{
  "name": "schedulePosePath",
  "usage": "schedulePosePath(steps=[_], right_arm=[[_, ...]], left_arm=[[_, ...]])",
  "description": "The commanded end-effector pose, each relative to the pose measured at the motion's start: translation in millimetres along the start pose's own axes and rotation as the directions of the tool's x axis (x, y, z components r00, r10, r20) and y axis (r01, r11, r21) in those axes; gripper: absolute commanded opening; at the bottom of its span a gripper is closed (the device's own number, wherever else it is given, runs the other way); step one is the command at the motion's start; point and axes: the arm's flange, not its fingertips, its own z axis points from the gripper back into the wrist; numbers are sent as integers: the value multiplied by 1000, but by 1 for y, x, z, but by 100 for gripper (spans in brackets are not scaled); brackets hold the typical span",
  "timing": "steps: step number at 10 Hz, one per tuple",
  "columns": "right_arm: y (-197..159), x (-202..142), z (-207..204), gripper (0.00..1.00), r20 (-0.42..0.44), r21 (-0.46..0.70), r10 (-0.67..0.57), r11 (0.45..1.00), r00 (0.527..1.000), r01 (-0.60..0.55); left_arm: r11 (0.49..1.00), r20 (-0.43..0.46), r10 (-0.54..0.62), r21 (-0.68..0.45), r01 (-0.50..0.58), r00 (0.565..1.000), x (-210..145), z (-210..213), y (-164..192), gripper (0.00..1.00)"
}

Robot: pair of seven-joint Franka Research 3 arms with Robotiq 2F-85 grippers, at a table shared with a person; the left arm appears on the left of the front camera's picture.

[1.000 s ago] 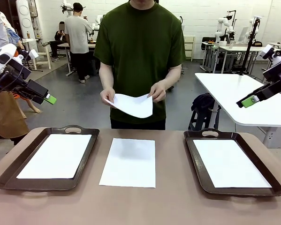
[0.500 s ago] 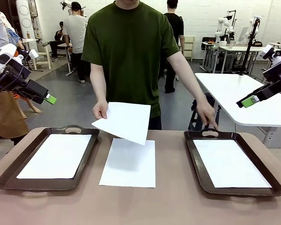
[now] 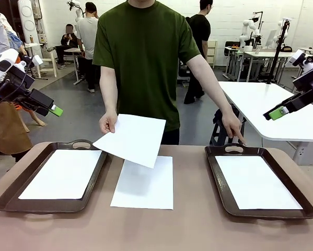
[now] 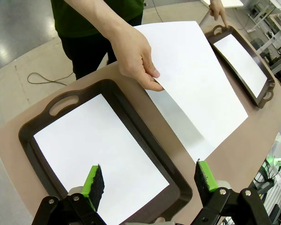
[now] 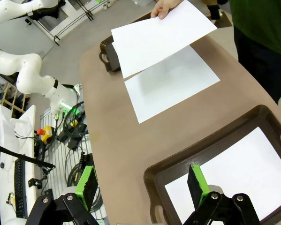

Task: Sort the A4 documents.
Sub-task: Receive the A4 Paper.

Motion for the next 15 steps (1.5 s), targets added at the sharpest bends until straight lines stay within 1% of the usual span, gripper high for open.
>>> schedulePosePath(steps=[1, 3, 4, 5, 6, 8, 9, 10, 11, 13, 15], right_arm=[[2, 3, -2, 100, 2, 2, 5, 1000, 1000, -5], [0, 0, 0, 100, 0, 0, 0, 1000, 1000, 0], [-8, 5, -2, 100, 17, 31, -35, 999, 999, 34], [-15, 8, -12, 100, 56, 99, -115, 989, 992, 109], [-23, 9, -29, 100, 86, 210, -220, 958, 972, 198], [-26, 14, -67, 100, 62, 324, -336, 897, 940, 300], [-25, 18, -87, 100, 60, 392, -426, 842, 903, 371], [-26, 20, -111, 100, 65, 426, -523, 785, 850, 450], [-26, 19, -133, 100, 51, 439, -583, 743, 811, 506], [-19, 13, -172, 100, 20, 399, -640, 709, 768, 581], [-18, 8, -210, 100, 33, 370, -687, 683, 726, 630]], left_arm=[[1000, 3, -4, 12, 4, 1000, 0, 1, 0, 100], [1000, 3, -4, 12, 4, 1000, 0, 1, 0, 100], [1000, 3, -4, 12, 4, 1000, 0, 1, 0, 100], [1000, 3, -4, 12, 4, 1000, 0, 1, 0, 100], [1000, 3, -4, 12, 4, 1000, 0, 1, 0, 100], [1000, 3, -4, 12, 4, 1000, 0, 1, 0, 100], [1000, 3, -4, 12, 4, 1000, 0, 1, 0, 100], [1000, 3, -4, 12, 4, 1000, 0, 1, 0, 100], [1000, 3, -4, 12, 4, 1000, 0, 1, 0, 100], [1000, 3, -4, 12, 4, 1000, 0, 1, 0, 100], [1000, 3, -4, 12, 4, 1000, 0, 1, 0, 100]])
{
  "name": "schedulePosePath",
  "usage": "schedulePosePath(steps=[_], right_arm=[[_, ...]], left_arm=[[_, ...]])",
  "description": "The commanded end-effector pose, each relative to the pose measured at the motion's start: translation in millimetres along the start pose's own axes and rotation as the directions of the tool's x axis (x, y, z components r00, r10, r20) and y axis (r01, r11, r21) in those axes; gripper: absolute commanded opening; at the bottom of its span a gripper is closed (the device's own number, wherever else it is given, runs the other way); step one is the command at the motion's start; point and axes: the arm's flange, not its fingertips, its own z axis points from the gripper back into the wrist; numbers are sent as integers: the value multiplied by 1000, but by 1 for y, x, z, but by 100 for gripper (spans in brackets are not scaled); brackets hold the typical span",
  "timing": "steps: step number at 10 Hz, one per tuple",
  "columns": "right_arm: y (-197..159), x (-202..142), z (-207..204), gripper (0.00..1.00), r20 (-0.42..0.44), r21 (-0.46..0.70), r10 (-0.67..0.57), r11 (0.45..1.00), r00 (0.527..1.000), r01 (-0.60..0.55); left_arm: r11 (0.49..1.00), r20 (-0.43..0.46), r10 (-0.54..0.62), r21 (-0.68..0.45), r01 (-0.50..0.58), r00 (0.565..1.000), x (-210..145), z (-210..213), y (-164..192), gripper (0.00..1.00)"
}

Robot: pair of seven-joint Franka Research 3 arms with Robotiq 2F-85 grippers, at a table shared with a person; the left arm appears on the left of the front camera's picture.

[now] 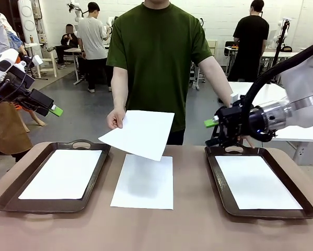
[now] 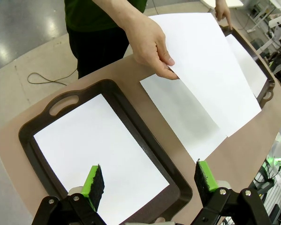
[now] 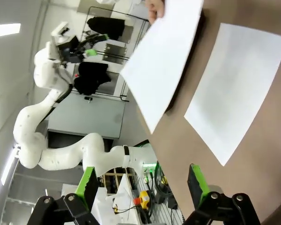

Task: Sort the A4 documents.
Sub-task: Receive the A4 Paper.

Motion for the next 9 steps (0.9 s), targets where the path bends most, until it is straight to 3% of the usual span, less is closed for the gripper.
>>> schedulePosePath(steps=[1, 4, 9], right_arm=[[-3, 1, -24, 100, 70, 17, -45, 999, 997, 44], [-10, 26, -52, 100, 191, 25, -55, 998, 980, 51], [-26, 42, -97, 100, 316, 94, -124, 991, 941, 98]], left_arm=[[1000, 3, -4, 12, 4, 1000, 0, 1, 0, 100], [1000, 3, -4, 12, 4, 1000, 0, 1, 0, 100], [1000, 3, -4, 12, 4, 1000, 0, 1, 0, 100]])
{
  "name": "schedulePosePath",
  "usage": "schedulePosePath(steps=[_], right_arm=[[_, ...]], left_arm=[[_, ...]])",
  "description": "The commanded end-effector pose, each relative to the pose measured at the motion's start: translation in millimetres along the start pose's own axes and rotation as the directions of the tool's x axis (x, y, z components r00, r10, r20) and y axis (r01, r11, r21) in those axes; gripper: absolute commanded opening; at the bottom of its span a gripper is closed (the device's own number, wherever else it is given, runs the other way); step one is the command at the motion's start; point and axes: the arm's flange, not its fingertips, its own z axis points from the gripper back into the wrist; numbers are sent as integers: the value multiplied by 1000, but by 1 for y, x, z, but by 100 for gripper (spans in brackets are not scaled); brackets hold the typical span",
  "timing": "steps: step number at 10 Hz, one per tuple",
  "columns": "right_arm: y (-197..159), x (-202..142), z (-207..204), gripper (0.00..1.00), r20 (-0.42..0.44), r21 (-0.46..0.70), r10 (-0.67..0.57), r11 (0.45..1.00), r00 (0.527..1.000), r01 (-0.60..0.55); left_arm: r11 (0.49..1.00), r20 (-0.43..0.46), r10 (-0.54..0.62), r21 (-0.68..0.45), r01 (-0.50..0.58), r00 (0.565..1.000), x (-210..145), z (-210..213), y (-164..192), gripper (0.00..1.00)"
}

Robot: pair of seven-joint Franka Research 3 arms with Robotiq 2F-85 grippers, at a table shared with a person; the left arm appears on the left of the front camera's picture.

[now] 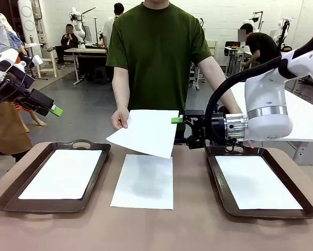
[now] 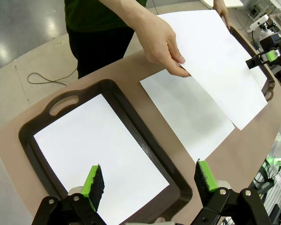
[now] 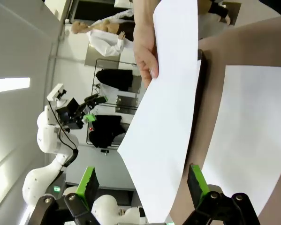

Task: Sort the A4 documents.
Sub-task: Receive the A4 Paper.

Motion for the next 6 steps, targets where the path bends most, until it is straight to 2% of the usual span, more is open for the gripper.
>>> schedulePosePath(steps=[1, 6], right_arm=[[-7, 8, -13, 100, 62, 27, -2, 1000, 998, 0], [-23, 6, -27, 100, 90, 56, 3, 998, 996, -9]], left_arm=[[1000, 3, -4, 12, 4, 1000, 0, 1, 0, 100], [1000, 3, -4, 12, 4, 1000, 0, 1, 0, 100]])
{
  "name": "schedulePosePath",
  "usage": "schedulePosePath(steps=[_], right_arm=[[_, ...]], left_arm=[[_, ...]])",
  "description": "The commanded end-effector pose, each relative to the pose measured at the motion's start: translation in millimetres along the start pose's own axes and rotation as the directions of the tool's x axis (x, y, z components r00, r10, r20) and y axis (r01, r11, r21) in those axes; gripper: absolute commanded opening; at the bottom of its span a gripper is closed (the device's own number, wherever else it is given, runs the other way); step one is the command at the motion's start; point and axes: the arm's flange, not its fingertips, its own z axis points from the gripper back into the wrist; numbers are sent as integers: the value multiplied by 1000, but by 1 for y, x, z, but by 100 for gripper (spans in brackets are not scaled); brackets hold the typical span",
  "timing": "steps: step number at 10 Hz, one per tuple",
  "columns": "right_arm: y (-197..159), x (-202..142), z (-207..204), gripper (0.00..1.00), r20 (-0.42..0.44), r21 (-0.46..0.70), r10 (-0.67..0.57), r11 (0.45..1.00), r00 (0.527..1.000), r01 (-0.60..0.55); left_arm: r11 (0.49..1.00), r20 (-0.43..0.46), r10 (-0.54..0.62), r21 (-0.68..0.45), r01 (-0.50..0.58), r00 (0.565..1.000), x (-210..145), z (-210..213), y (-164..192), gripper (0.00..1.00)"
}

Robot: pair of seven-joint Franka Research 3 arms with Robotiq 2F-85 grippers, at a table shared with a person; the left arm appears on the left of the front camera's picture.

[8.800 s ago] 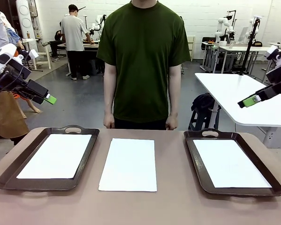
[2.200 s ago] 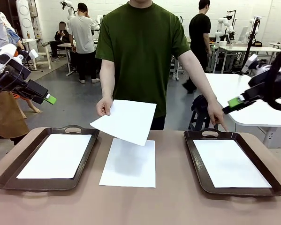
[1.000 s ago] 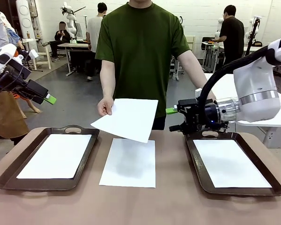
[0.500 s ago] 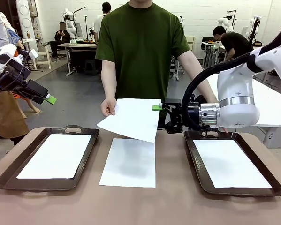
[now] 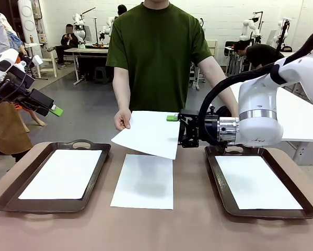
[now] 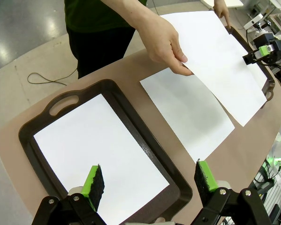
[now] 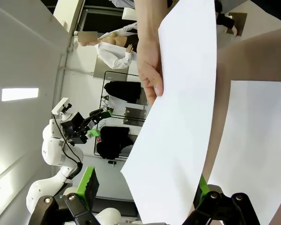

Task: Sort the A4 documents.
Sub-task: Receive the A4 Paper.

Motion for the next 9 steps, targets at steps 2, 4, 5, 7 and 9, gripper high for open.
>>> schedulePosePath(steps=[2, 4, 5, 7, 9], right_arm=[[-25, -4, -12, 100, -1, 10, -23, 1000, 1000, 23], [-30, -5, -14, 100, -14, 46, -29, 999, 999, 30], [-28, -6, -15, 86, -16, 62, -7, 998, 1000, 8], [-30, -5, -15, 68, -29, 65, -11, 998, 1000, 13], [-29, -2, -14, 49, -26, 72, -11, 997, 1000, 13]], left_arm=[[1000, 3, -4, 12, 4, 1000, 0, 1, 0, 100], [1000, 3, -4, 12, 4, 1000, 0, 1, 0, 100], [1000, 3, -4, 12, 4, 1000, 0, 1, 0, 100], [1000, 3, -4, 12, 4, 1000, 0, 1, 0, 100], [1000, 3, -4, 12, 4, 1000, 0, 1, 0, 100]])
